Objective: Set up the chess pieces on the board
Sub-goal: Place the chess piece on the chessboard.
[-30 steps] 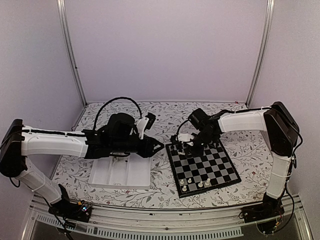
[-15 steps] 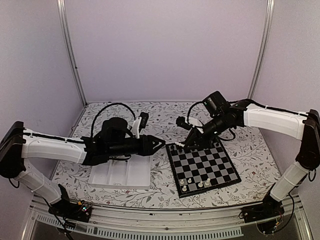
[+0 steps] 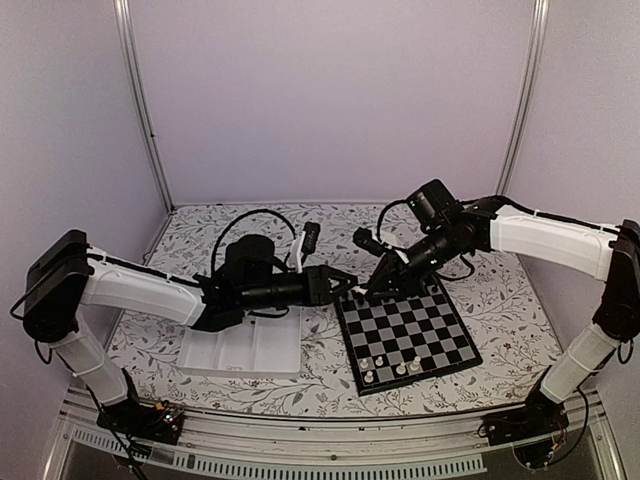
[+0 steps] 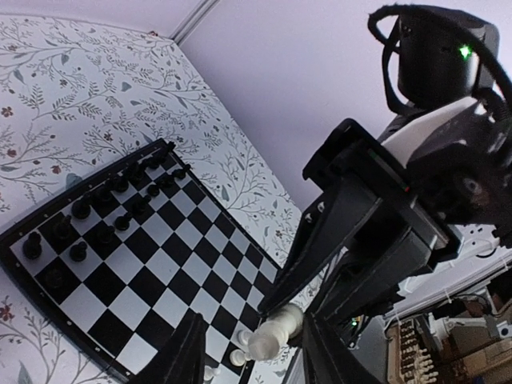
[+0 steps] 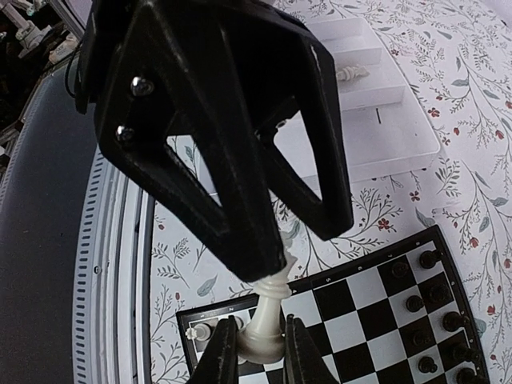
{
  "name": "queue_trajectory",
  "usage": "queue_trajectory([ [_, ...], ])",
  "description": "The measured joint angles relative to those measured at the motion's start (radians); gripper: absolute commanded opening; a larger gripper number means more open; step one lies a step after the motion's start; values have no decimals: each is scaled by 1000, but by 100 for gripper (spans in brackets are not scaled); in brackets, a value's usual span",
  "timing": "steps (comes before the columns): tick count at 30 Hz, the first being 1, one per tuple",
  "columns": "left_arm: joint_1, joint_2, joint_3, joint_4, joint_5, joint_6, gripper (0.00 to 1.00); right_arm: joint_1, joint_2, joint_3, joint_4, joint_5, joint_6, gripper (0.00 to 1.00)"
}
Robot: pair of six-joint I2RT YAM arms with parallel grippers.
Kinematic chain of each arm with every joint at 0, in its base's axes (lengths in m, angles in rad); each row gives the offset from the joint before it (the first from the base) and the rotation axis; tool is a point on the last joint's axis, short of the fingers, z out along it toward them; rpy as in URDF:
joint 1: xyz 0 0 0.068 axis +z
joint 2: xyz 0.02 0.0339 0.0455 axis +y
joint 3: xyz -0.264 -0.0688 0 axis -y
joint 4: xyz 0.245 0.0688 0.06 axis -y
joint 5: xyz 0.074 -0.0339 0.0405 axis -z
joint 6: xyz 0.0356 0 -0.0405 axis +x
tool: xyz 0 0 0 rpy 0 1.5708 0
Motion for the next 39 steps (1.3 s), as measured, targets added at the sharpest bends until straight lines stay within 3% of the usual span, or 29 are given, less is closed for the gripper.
queue_trajectory([
  [5, -10, 45, 37, 36, 47, -17, 32, 0, -1, 6, -1, -5, 6, 6],
  [12, -13, 75, 43, 59, 75, -42, 12, 0, -3, 6, -15, -6, 7, 9],
  [18, -13, 96, 63, 95, 97, -47, 2, 0, -13, 3, -24, 10, 6, 42],
  [22, -23, 124, 130, 37, 103, 3, 2, -28, -69, -59, -10, 49, -4, 52],
  [24, -33, 136, 195, -31, 97, 52, 2, -89, -119, -108, -20, 31, -10, 53],
  [31, -114, 213, 499, -332, 32, 307, 3, -517, -244, -218, -14, -24, -34, 54],
  [39, -241, 471, 916, -741, -34, 587, 3, -688, -233, -361, 89, -9, 58, 54],
])
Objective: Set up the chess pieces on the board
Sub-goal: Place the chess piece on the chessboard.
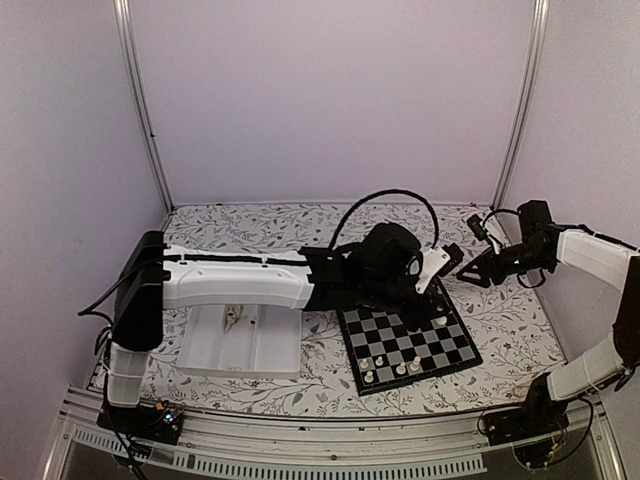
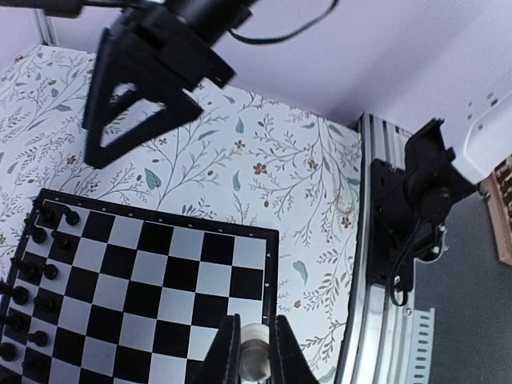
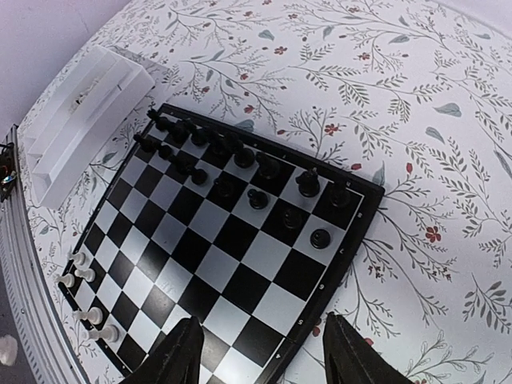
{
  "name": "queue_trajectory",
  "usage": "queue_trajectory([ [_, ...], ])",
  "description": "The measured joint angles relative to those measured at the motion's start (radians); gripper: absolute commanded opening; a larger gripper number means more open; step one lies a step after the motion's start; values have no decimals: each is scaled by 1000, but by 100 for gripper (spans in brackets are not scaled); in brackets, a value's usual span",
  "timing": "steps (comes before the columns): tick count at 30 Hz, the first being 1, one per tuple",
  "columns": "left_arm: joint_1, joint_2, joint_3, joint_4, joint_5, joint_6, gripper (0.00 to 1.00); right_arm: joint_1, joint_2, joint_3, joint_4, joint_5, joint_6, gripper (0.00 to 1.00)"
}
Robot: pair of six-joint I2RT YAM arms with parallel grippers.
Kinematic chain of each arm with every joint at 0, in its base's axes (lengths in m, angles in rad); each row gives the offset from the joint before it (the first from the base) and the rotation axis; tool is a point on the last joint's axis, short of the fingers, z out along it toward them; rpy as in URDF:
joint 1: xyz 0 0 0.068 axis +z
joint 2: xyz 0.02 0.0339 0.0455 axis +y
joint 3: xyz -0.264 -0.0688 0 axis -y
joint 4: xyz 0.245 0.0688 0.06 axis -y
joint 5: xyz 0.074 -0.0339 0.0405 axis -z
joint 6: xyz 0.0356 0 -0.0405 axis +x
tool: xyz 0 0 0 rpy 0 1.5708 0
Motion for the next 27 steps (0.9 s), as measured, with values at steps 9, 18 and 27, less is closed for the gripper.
queue_trajectory([
  [9, -79, 215, 299, -330, -57, 186, 4, -45, 17, -4, 61, 43, 32, 55],
  [18, -87, 300, 372, -428, -103, 219, 4, -46, 17, -4, 71, 45, 32, 55],
  [27, -89, 345, 386, -444, -113, 215, 5, -46, 19, -4, 72, 45, 32, 55],
])
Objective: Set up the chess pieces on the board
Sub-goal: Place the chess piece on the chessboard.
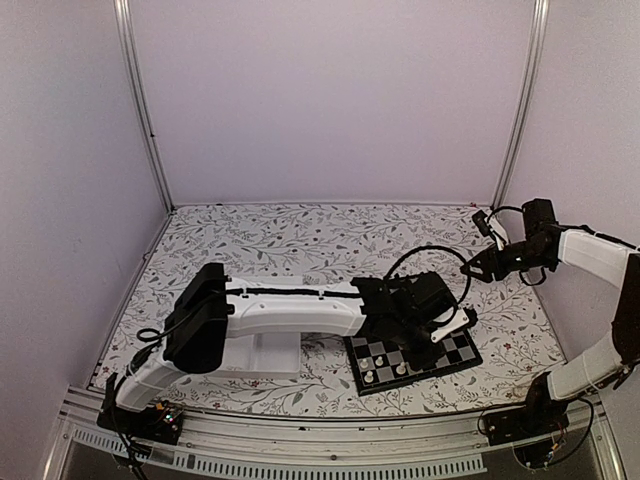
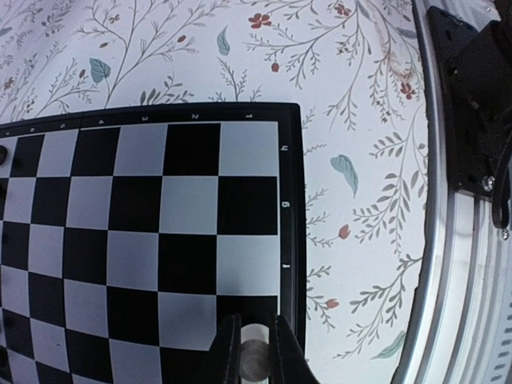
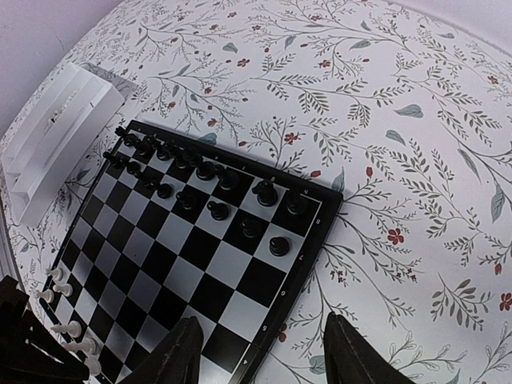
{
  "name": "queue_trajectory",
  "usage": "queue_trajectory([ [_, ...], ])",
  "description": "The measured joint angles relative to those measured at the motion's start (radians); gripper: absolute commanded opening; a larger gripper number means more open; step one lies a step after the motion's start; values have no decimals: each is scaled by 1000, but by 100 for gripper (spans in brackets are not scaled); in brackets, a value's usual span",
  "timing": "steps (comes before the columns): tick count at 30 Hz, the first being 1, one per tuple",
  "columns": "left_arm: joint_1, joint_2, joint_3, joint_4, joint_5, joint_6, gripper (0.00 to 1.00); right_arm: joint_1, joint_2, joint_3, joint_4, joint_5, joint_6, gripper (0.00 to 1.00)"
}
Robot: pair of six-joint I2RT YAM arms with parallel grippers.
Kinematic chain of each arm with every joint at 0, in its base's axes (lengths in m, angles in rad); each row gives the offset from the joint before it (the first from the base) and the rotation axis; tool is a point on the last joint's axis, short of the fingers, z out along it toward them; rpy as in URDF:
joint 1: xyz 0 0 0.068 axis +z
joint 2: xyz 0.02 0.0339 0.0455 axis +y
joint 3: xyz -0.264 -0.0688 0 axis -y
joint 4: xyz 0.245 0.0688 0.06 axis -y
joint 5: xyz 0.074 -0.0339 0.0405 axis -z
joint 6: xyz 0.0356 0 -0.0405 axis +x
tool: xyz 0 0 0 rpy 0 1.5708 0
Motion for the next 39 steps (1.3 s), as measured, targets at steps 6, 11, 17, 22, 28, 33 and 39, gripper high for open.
queue_trajectory([
  [6, -1, 1, 5, 0, -17, -6, 6, 0, 11, 0, 0, -2, 0, 55],
  [11, -1, 7, 5, 1, -21, -9, 7, 0, 12, 0, 0, -8, -1, 55],
  [17, -1, 23, 5, 1, -21, -16, 8, 0, 21, 0, -1, -15, -1, 55],
  [22, -1, 29, 6, 5, -21, -18, 10, 0, 24, 0, -1, -18, -1, 55],
  [28, -1, 29, 7, 7, -21, -21, 14, 0, 31, 0, -1, -19, -1, 55],
  [33, -1, 31, 7, 10, -21, -27, 20, 0, 36, 0, -3, -20, -2, 55],
  [39, -1, 31, 7, 10, -26, -34, 34, 0, 36, 0, -8, -25, -5, 56],
])
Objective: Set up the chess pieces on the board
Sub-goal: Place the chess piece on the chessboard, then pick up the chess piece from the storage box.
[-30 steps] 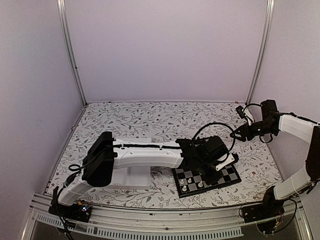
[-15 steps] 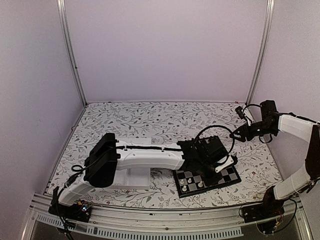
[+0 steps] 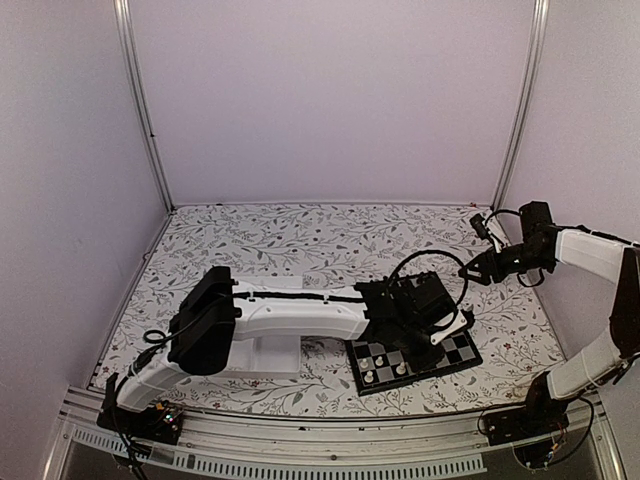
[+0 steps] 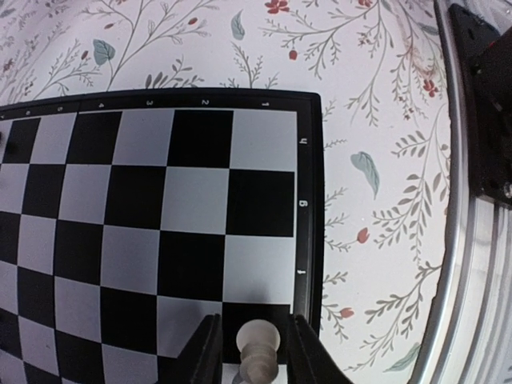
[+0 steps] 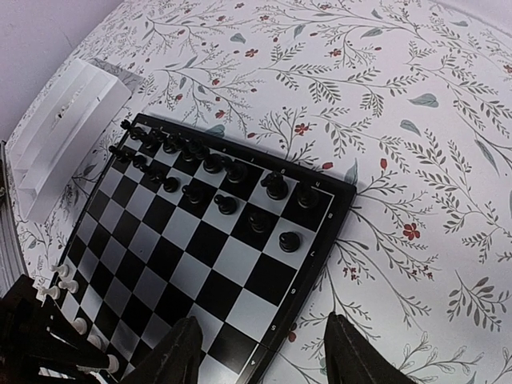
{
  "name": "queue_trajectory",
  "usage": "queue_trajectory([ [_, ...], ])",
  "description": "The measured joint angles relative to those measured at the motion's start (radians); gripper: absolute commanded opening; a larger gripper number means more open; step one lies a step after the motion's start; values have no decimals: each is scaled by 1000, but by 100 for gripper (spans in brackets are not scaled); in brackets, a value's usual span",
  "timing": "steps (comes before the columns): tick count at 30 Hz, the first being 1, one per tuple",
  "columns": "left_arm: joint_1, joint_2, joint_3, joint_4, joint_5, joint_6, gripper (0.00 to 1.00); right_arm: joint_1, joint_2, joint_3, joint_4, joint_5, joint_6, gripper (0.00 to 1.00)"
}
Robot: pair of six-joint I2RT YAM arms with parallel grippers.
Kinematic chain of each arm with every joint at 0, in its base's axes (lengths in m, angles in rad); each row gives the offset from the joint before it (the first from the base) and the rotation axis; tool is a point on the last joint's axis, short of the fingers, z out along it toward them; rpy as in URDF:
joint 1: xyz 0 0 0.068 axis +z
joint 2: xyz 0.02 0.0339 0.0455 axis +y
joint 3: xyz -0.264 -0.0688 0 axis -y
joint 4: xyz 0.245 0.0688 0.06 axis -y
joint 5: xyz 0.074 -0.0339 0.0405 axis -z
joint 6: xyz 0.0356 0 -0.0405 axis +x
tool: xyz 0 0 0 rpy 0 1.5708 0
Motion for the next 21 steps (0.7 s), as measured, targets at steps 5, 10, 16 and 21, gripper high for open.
queue_trajectory([
  [5, -1, -3, 0, -1, -20, -5, 38, 0, 0, 0, -5, -17, 0, 56],
  [10, -5, -93, -46, -12, -87, 2, 39, 0, -5, 44, -63, -23, -14, 55],
  [16, 23, -491, -328, -18, -264, -40, 35, 1, -36, 192, -128, -29, -60, 53],
  [21, 189, -770, -601, -60, -363, -198, 32, 34, -60, 221, -130, -43, -80, 50],
])
